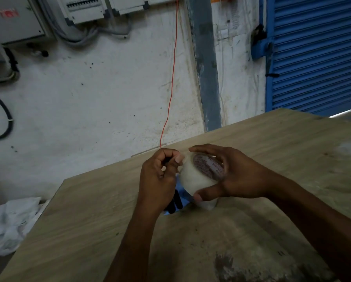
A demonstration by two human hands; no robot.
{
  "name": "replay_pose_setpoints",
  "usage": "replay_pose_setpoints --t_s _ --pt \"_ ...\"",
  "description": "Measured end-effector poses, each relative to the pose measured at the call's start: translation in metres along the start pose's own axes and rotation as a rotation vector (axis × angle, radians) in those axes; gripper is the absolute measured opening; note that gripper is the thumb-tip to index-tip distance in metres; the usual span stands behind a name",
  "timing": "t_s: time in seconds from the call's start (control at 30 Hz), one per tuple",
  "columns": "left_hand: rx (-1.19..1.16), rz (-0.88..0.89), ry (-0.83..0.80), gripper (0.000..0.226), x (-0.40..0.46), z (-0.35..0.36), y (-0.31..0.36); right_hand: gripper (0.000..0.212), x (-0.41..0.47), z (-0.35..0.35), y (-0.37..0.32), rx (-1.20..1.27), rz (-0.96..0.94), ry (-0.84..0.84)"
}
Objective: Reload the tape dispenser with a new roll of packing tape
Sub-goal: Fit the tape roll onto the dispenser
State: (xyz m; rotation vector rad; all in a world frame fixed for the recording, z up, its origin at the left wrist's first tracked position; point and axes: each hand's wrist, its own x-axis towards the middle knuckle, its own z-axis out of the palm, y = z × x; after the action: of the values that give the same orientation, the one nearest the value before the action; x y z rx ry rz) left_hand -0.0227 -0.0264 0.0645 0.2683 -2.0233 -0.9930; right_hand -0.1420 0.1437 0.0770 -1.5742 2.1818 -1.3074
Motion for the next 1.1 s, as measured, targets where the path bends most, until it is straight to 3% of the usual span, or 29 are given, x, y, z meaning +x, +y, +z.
replay_pose_setpoints --t_s 0.13,0.27,0.37,0.5,0.6,0.87,1.0,1.1 --pt "-0.169 -0.116 -0.093 0.013 0.0 -0.003 0.005 0.106 0.001 -0.006 0.001 -0.033 -0.022 -0.027" --pt "-0.341 -0.224 -0.186 0.022 0.0 -0.006 0.004 0.104 -0.003 -0.009 0.005 -0.033 -0.023 -0.006" --pt "-0.302 -0.163 -0.209 0.014 -0.003 -0.005 0.004 0.104 -0.006 -0.013 0.007 0.023 -0.027 -0.008" --pt "-0.337 -0.13 -0.105 0.009 -0.008 0.007 0.006 0.105 -0.007 -0.016 0.01 0.004 -0.04 0.008" --pt "-0.21 -0.108 -0.025 0.005 -0.008 0.013 0.002 0.104 -0.009 -0.018 0.012 0.01 -0.03 -0.005" --pt "0.132 0.085 0.004 0.01 -0.01 0.019 0.004 0.102 -0.01 -0.019 0.013 0.055 -0.034 -0.009" --pt "0.06 -0.011 -0.042 0.01 -0.007 0.009 0.009 0.099 -0.006 -0.024 0.009 0.06 -0.049 -0.052" --pt "-0.158 -0.14 -0.139 0.009 -0.005 0.006 0.01 0.099 -0.01 -0.029 0.011 0.066 -0.04 -0.074"
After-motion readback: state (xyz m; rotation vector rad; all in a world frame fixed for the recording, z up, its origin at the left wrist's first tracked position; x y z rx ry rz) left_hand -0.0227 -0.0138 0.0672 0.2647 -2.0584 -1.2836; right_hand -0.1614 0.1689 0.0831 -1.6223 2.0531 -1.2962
